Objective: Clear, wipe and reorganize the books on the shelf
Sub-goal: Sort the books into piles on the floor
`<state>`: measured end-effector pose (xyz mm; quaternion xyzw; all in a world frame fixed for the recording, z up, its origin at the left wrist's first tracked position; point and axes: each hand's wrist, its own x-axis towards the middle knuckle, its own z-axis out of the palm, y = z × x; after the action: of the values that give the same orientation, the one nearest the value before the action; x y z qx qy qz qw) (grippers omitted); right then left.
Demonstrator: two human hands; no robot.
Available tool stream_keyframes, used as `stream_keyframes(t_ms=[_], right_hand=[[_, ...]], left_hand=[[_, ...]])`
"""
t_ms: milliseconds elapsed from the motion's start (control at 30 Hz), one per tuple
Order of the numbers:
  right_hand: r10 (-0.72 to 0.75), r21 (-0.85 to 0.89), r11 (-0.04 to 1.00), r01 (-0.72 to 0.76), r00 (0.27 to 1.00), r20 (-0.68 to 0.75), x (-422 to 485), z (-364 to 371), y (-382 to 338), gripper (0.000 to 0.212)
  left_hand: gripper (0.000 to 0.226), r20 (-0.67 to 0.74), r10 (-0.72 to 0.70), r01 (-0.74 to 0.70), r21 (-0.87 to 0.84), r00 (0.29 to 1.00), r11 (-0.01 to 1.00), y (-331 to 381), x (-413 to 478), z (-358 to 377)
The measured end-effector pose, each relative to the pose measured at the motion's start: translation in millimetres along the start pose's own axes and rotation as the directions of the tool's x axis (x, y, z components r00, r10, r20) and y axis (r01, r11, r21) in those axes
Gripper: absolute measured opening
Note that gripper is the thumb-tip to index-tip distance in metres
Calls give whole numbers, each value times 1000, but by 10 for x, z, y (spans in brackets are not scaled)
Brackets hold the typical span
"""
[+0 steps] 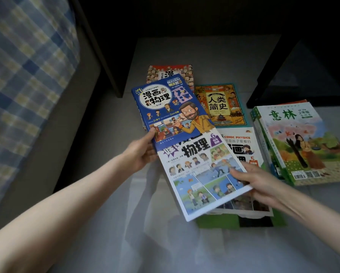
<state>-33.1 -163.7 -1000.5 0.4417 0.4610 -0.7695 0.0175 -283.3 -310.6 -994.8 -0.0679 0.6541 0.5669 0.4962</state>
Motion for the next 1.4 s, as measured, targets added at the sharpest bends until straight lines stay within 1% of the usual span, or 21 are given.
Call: stream_keyframes(t_ms=[100,200,267,367,467,533,600,667,700,733,767,800,833,867,900,967,1033,1133,1267,1333,1400], right_hand=[[-29,-40,999,28,999,-42,195,217,-261,15],[-15,55,998,18,999,-39,313,381,-438,13],[56,87,995,-58,998,27,274,349,-424,17],[132,-41,991,-129,989,63,168,246,-317,13],[88,149,985,-83,996,-33,248,279,-343,10],[69,297,953,-55,997,-37,340,380,-431,12],[52,284,957,-55,999,18,393,469,-504,14],[12,59,998,-13,1000,27,385,444,-544,18],[-24,-132,991,21,999,-25,334,374,-519,18],[-73,-346,938,31,991,-109,262,267,-461,17],[-130,-558,830,-9,969,-208,189,110,-347,15],[-197,-741,664,-100,932,-303,113,-69,-191,20],[-255,-851,476,-223,891,-376,37,-229,-11,29],[-278,-880,350,-321,862,-424,-27,-380,195,39],[-268,-869,331,-368,847,-460,-81,-494,387,48],[-218,-812,442,-382,832,-510,-128,-590,645,65],[-222,-775,484,-405,800,-557,-160,-554,732,70],[-185,-720,504,-476,755,-629,-184,-399,668,59],[-106,-615,608,-503,716,-690,-173,-371,605,45],[-100,-541,733,-411,722,-685,-152,-379,613,37],[-73,-376,900,-219,775,-628,-184,-355,601,27]], left_hand=[[34,-121,58,-45,106,991,993,56,41,103],[31,-139,81,-62,137,987,989,31,61,134],[32,-137,97,-80,126,986,989,22,65,122],[33,-123,111,-97,117,986,988,26,90,93],[34,-93,104,-94,106,990,990,20,111,65],[35,-70,100,-91,116,993,989,15,129,56],[35,-63,90,-82,116,994,990,17,130,51],[35,-53,78,-72,111,996,991,28,128,24],[34,-48,67,-62,116,997,991,30,126,20],[32,-39,56,-50,120,998,991,24,120,21],[30,-31,49,-44,130,998,991,11,111,14],[28,-17,44,-42,141,999,989,-13,105,8],[30,5,45,-45,144,999,989,-42,107,-1],[40,32,44,-48,129,999,990,-81,114,-11],[50,46,48,-53,113,998,992,-121,120,-21],[60,37,74,-78,99,997,992,-175,113,-37],[64,19,101,-102,84,995,991,-222,107,-7],[60,-11,133,-133,55,991,990,-258,90,45],[51,-55,133,-130,40,990,991,-261,49,103],[50,-77,149,-145,52,986,988,-274,30,115],[51,-85,179,-169,106,980,980,-281,20,93]])
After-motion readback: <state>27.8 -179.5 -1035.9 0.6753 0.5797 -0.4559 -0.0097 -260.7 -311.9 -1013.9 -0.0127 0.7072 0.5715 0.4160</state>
